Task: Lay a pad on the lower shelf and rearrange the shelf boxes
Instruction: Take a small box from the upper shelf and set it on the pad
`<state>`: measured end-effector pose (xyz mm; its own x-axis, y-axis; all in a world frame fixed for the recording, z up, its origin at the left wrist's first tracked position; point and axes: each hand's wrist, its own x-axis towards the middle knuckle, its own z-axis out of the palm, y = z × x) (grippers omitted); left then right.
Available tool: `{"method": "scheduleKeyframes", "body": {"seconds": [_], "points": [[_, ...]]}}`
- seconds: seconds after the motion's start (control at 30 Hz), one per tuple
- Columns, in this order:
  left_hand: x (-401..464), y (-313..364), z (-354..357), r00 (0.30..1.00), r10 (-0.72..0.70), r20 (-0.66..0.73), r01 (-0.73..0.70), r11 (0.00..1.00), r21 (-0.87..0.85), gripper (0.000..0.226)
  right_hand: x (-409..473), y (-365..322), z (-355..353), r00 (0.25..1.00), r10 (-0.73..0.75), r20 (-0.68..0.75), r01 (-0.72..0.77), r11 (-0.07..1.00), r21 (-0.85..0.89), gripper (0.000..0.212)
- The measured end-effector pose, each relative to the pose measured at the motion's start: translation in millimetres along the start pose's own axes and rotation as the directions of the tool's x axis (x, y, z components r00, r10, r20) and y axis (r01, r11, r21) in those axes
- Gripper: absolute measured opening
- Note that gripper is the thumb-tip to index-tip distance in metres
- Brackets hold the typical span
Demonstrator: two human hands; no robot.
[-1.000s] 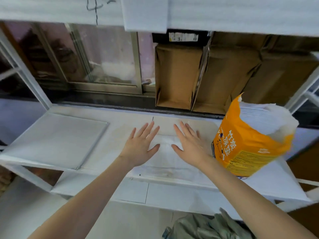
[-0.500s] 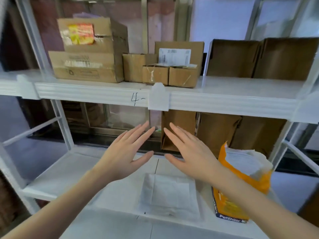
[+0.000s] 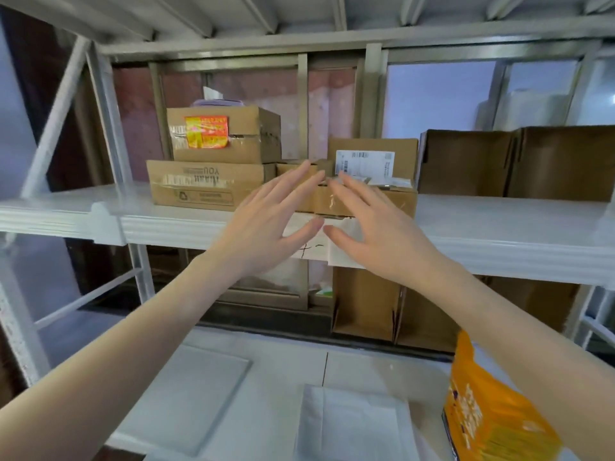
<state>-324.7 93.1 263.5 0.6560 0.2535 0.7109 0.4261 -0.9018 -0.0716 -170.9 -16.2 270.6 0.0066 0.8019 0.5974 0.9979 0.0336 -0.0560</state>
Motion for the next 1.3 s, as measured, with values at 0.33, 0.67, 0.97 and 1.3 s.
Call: {"method": "scheduleKeyframes", "body": {"seconds": [0.33, 0.67, 0.97, 1.3], "points": [[66, -74, 9, 1.000, -0.008, 0.014, 0.006, 0.994, 0.105, 0.071, 92, 13, 13, 0.994, 0.102, -0.035, -0.102, 0.995, 0.011, 0.066], [111, -112, 44, 0.982, -0.130, 0.140, 0.095, 0.969, 0.227, 0.068, 168, 34, 48, 0.957, 0.261, 0.126, -0.259, 0.965, -0.031, 0.073], [113, -109, 50, 0.995, -0.079, 0.064, 0.089, 0.981, -0.170, 0.057, 169, 33, 55, 0.975, 0.223, 0.002, -0.222, 0.967, 0.125, 0.032], [105, -69, 20, 0.990, -0.125, -0.065, 0.078, 0.872, -0.483, 0.072, 155, 18, 17, 0.946, 0.244, -0.212, -0.189, 0.950, 0.251, 0.071]]}}
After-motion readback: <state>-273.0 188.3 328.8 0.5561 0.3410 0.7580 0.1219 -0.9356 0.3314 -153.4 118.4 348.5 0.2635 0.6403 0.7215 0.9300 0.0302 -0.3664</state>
